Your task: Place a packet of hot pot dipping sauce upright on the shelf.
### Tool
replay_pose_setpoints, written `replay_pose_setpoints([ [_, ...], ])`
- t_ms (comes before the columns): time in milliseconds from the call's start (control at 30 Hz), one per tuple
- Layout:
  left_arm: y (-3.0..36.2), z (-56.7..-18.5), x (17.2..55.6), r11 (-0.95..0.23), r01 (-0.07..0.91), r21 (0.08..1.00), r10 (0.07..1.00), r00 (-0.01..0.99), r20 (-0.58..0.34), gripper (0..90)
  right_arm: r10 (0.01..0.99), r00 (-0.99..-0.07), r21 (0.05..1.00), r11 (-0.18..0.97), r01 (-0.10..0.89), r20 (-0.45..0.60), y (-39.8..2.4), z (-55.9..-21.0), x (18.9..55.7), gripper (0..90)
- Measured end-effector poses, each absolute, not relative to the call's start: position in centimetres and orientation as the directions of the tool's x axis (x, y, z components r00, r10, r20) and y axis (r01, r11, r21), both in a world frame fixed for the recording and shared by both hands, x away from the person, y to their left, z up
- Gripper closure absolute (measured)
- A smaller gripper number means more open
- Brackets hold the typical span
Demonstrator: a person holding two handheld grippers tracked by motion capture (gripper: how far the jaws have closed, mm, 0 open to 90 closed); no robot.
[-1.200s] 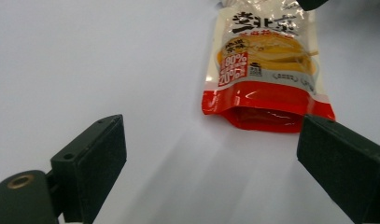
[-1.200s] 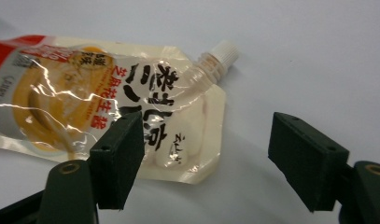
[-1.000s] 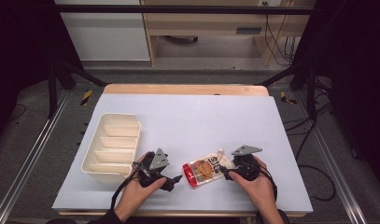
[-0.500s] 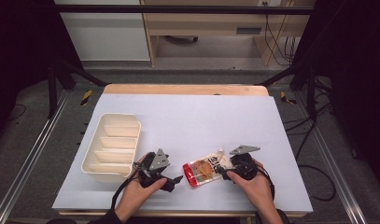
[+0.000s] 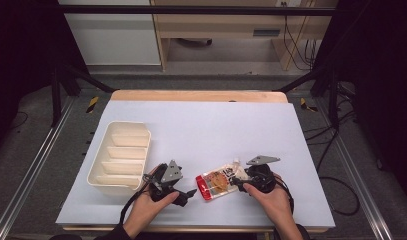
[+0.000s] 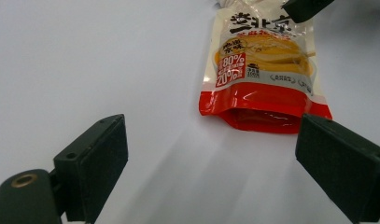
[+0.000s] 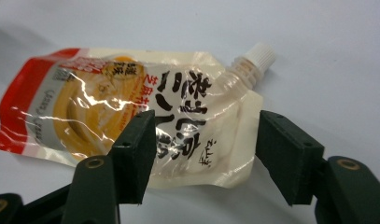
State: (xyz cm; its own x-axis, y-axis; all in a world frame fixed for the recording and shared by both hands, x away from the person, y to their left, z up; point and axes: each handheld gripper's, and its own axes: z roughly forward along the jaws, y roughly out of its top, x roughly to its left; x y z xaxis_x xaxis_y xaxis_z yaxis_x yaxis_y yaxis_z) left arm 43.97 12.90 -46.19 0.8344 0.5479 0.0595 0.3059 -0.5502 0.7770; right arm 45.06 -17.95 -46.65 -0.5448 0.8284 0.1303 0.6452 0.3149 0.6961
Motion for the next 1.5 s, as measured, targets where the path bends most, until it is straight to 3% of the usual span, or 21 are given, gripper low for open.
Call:
replay_pose_setpoints([
  [367,12.9,-46.2,44.0,-0.55,0.307,0.777,0.547,0.835,0.057,9.1,0.823,-0.547,0.726,0.282,0.627,0.153,-17.8,-46.3,44.8,47.9],
  [633,12.9,-46.2,43.9,-0.551,0.305,0.777,0.544,0.837,0.056,9.3,0.825,-0.549,0.681,0.326,0.656,0.133,-17.1,-46.7,44.8,52.5],
  [867,12.9,-46.2,44.0,-0.55,0.306,0.777,0.545,0.836,0.057,9.3,0.842,-0.526,0.671,0.319,0.67,0.125,-17.4,-46.9,45.4,70.4],
  [1200,12.9,-46.2,44.0,-0.55,0.305,0.778,0.545,0.836,0.057,9.3,0.833,-0.544,0.701,0.33,0.632,0.099,-17.2,-46.3,45.5,88.5],
  [1500,13.0,-46.2,44.0,-0.548,0.302,0.78,0.543,0.838,0.057,9.3,0.815,-0.579,0.744,0.397,0.538,-0.016,-16.3,-44.7,45.0,90.0],
])
